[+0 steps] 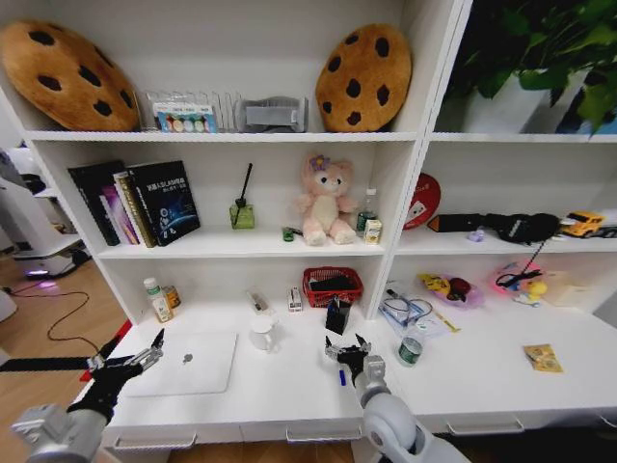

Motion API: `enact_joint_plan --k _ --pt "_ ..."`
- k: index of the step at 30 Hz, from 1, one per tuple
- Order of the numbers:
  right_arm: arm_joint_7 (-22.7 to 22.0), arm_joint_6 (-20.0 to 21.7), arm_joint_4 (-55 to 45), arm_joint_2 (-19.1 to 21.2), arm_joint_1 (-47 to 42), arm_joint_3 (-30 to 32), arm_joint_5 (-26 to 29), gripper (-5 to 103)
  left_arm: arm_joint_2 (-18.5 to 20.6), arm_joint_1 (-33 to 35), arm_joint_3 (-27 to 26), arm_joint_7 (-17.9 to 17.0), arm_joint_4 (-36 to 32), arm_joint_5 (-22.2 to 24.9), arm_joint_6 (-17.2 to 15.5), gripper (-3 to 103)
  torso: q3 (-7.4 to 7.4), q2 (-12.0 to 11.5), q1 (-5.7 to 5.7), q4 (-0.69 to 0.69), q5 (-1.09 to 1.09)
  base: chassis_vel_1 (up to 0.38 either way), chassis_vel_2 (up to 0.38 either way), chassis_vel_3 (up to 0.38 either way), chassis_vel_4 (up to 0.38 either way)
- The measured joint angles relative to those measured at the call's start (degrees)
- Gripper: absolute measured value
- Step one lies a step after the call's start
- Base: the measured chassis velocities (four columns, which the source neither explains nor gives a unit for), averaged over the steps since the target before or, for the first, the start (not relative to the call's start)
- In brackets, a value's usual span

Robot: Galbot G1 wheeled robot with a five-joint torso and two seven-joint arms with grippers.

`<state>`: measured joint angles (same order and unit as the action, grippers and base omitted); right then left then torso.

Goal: Organize the objects on the table.

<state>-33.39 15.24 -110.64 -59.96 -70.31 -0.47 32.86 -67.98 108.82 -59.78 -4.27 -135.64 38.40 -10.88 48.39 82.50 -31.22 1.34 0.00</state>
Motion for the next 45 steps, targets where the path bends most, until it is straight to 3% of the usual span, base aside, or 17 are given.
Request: enact_joint_plan --k 14,17,20,26,29,34,36,39,45 --pt "-1.79 -0.44 3.09 -1.37 1.53 -1.68 2.05 79 0.00 0.00 0.00 0.00 0.00 0.00 0.00 100 0.00 -0.01 -0.01 0.01 0.00 0.000 0.000 0.000 0.000" --pt "-2.43 -0.43 3.40 -1.41 2.14 -1.99 2.94 84 0.00 0.00 0.00 0.00 0.00 0.00 0.00 100 0.00 -0.01 -0.01 0.01 0.00 0.000 0.000 0.000 0.000" --pt "-3.06 0.16 3.38 -1.26 2.52 -2.31 4.72 82 0.00 0.00 0.00 0.00 0.00 0.00 0.00 100 0.00 -0.01 -0.01 0.01 0.00 0.000 0.000 0.000 0.000" --pt "-8.12 3.62 1.63 -1.23 3.77 -3.37 11.01 65 0.00 0.00 0.00 0.00 0.00 0.00 0.00 100 0.00 -0.01 0.00 0.01 0.00 0.000 0.000 0.000 0.000" --pt "-9.47 4.81 1.11 -1.28 4.12 -3.48 12.84 63 0.00 0.00 0.00 0.00 0.00 0.00 0.00 100 0.00 -0.01 -0.01 0.00 0.00 0.000 0.000 0.000 0.000" --pt "-12.40 7.63 0.24 -0.71 4.58 -3.60 15.33 71 0.00 0.00 0.00 0.00 0.00 0.00 0.00 100 0.00 -0.01 0.00 0.01 0.00 0.000 0.000 0.000 0.000" --pt "-12.51 7.80 0.38 -0.66 4.61 -3.48 15.55 68 0.00 0.00 0.00 0.00 0.00 0.00 0.00 100 0.00 -0.01 0.00 0.01 0.00 0.000 0.000 0.000 0.000" --pt "-12.56 7.94 0.78 -0.61 4.67 -3.19 15.65 52 0.00 0.00 0.00 0.00 0.00 0.00 0.00 100 0.00 -0.01 0.00 0.01 0.00 0.000 0.000 0.000 0.000" --pt "-12.21 8.21 1.50 -0.59 5.48 -3.40 16.14 36 0.00 0.00 0.00 0.00 0.00 0.00 -0.01 100 0.00 -0.01 0.00 0.01 0.00 0.000 0.000 0.000 0.000"
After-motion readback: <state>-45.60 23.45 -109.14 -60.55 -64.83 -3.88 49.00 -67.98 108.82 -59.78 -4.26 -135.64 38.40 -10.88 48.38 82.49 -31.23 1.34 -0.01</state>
